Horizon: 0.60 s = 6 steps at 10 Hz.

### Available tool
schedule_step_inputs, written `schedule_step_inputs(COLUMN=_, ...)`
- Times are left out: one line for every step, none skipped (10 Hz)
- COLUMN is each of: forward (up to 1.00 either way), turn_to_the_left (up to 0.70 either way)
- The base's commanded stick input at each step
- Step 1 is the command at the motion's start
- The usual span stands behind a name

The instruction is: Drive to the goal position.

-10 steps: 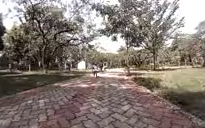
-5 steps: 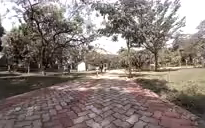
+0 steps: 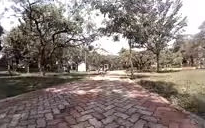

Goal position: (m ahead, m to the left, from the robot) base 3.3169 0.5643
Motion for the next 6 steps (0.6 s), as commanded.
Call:
schedule_step_inputs(forward=0.70, turn_to_the_left=0.00)
schedule_step_inputs(forward=0.70, turn_to_the_left=0.00)
schedule_step_inputs(forward=0.70, turn_to_the_left=0.00)
schedule_step_inputs(forward=0.70, turn_to_the_left=0.00)
schedule_step_inputs(forward=0.70, turn_to_the_left=0.00)
schedule_step_inputs(forward=0.70, turn_to_the_left=0.00)
